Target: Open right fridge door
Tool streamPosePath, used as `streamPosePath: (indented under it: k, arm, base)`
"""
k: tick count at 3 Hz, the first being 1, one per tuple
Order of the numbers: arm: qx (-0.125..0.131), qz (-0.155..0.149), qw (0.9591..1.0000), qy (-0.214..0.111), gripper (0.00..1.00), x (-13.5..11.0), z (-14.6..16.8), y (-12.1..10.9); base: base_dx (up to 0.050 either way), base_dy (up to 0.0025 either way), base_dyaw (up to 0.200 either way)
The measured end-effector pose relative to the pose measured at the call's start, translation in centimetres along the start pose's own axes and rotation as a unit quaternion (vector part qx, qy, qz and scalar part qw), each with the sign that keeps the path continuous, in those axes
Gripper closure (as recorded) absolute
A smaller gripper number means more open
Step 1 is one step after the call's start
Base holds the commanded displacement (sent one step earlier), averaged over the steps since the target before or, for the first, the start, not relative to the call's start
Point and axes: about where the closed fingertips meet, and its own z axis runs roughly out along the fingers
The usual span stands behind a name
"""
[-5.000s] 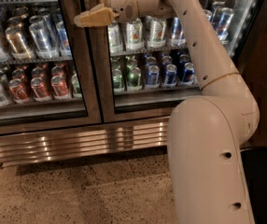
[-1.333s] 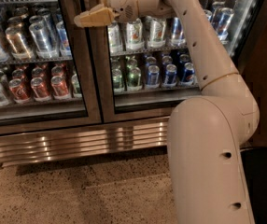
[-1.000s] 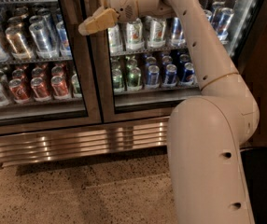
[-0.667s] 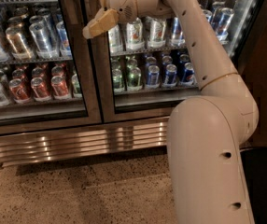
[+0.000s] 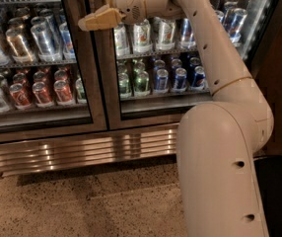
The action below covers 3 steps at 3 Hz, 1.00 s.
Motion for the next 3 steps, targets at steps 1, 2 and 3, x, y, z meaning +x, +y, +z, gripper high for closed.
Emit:
streamPosePath:
  k: [1,2,3]
  arm:
    - [0.000,0.000,1.0000,0.000,0.66,0.00,0.00,0.00]
    - [0.000,0.000,1.0000,0.000,0.87,0.00,0.00,0.00]
    - [0.000,0.000,1.0000,0.000,1.00,0.00,0.01,0.00]
  base:
    - [0.000,0.00000,0.000]
    - [0.000,0.00000,0.000]
    - [0.000,0.00000,0.000]
